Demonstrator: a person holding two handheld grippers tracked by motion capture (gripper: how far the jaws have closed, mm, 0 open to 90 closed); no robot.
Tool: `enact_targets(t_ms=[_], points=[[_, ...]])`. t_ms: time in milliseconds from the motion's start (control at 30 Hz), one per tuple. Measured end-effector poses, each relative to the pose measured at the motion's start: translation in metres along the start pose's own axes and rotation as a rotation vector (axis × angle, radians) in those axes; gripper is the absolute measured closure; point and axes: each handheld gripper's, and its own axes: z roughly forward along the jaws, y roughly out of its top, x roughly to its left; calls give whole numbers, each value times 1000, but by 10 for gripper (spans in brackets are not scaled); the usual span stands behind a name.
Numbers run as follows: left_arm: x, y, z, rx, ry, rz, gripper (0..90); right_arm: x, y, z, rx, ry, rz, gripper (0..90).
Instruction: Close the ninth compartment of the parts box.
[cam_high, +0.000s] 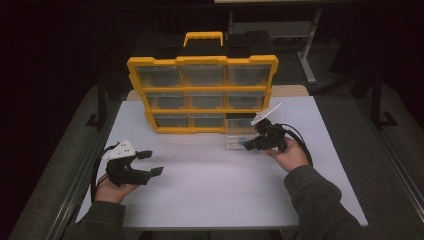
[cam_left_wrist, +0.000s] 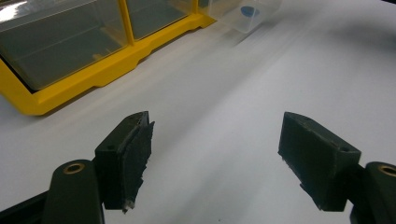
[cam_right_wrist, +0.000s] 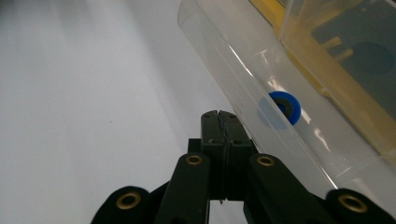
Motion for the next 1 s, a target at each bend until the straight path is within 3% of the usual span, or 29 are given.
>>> enact_targets(t_ms=[1000], points=[[1, 0, 0, -7, -1, -6, 248, -3, 4, 3, -3, -15, 9, 886]])
